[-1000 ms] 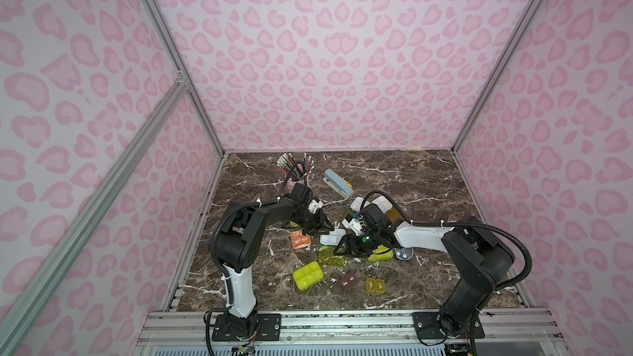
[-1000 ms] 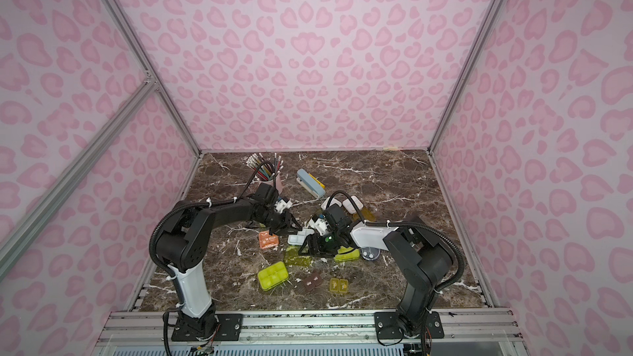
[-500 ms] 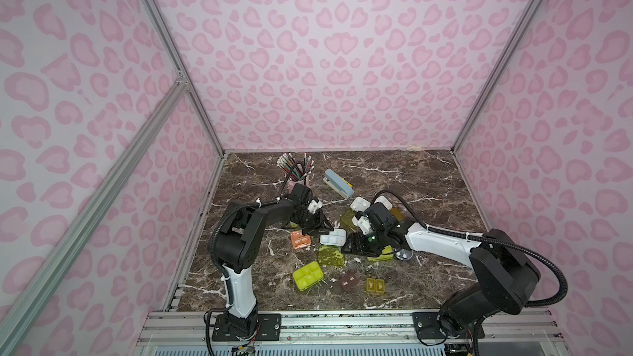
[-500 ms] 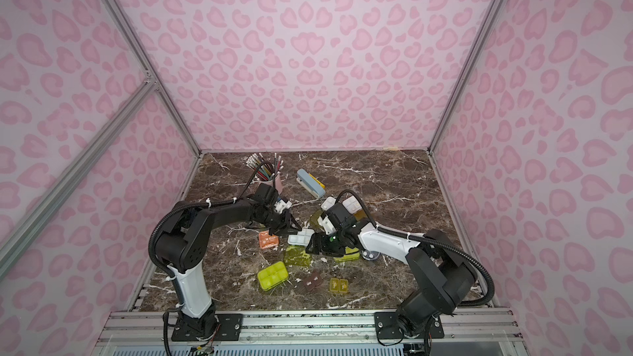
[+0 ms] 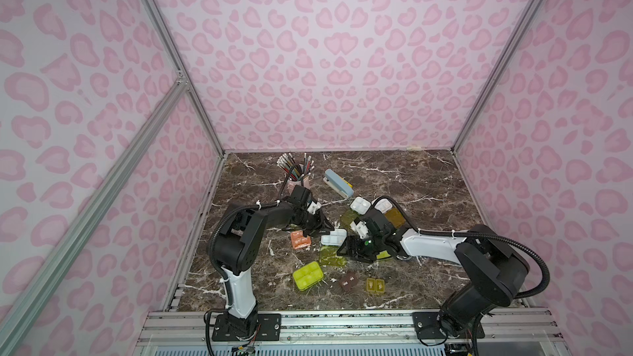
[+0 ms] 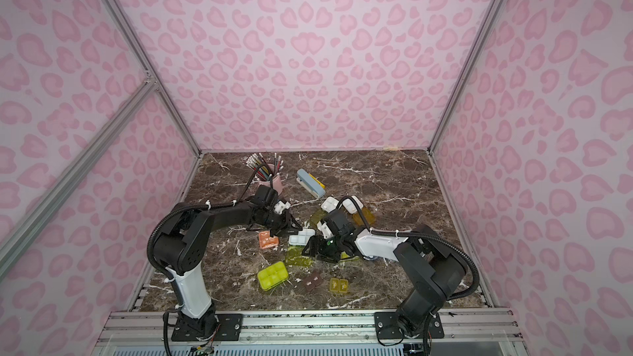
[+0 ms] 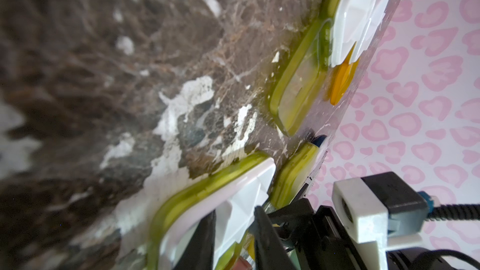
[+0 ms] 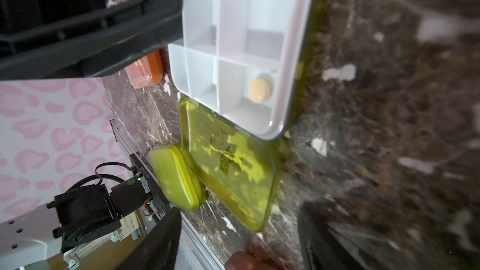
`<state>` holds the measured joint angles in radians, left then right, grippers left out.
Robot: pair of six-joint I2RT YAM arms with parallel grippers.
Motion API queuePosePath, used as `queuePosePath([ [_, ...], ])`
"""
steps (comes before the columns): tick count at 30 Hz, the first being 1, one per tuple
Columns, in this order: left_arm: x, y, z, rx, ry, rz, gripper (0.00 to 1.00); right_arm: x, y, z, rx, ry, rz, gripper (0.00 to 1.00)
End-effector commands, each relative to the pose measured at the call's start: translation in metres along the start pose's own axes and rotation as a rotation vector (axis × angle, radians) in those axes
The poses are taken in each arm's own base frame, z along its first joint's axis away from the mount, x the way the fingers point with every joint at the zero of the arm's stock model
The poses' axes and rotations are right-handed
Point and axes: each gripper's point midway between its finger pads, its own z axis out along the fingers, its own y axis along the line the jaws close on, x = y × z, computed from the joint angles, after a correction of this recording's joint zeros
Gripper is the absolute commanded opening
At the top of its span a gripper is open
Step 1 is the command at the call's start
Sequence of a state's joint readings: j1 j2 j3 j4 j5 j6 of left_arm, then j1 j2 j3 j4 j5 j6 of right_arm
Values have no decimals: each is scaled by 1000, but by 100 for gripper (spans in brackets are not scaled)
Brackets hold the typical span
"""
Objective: Close pillboxes
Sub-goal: Close the lid on the pillbox.
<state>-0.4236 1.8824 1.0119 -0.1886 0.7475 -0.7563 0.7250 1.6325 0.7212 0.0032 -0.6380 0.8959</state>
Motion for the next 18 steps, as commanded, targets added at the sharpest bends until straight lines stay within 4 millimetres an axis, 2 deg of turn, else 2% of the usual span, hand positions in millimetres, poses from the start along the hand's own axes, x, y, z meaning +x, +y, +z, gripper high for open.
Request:
queuePosePath([
  [1, -6, -1, -3, -6, -36, -4, 29, 3, -2, 5, -24, -5, 49, 73],
  [9, -7, -4, -1, -1, -49, -16, 29, 15, 14, 8, -163, 18, 139, 74],
  [18, -3, -3, 1, 2, -42, -18, 29, 8, 46, 1, -338, -3, 152, 73],
])
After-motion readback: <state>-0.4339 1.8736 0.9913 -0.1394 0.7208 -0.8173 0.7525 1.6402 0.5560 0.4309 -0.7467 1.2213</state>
